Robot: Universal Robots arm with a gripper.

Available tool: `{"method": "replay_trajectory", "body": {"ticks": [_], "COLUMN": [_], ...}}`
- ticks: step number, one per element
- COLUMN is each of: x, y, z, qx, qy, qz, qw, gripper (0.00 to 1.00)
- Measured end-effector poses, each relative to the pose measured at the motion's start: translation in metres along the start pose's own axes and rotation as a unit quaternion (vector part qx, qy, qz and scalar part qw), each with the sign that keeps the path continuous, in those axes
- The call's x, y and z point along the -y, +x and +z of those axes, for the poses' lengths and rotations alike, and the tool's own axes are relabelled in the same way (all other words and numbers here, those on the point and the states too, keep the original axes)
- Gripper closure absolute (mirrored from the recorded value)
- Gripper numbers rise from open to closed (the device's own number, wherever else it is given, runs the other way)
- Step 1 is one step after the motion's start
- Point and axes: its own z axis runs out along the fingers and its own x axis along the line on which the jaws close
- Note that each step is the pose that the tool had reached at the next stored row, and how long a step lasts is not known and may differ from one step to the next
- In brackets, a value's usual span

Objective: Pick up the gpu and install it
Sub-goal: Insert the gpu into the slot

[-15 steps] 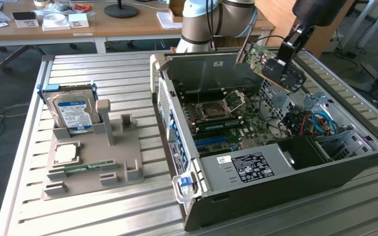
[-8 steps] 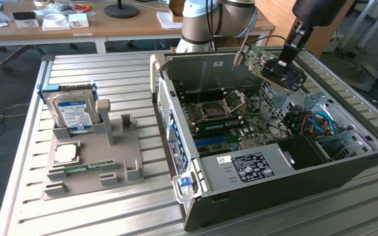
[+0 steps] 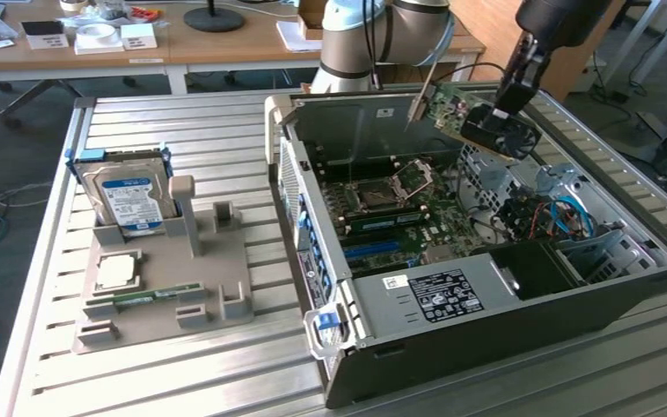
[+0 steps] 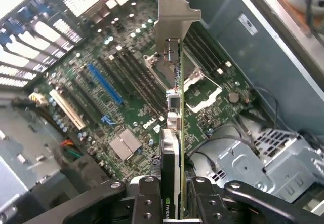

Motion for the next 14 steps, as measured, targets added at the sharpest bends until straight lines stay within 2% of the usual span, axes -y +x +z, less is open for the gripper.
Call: {"method": "replay_trajectory", "body": {"ticks": [4,7,11,14], "x": [0.0,0.0,0.0,0.0], "y": [0.0,0.0,0.0,0.0], "z": [0.0001,0.0002,0.0004,0.0005], "qx": [-0.0029,-0.0052,-0.008,-0.0103], "qy": [-0.0007,-0.0013,-0.002,-0.0025], "qz": [-0.035,-0.062,-0.096,-0.123], "qw": [0.9994,0.9981,0.9954,0.9924], "gripper": [0.73,0.73,0.73,0.73]}}
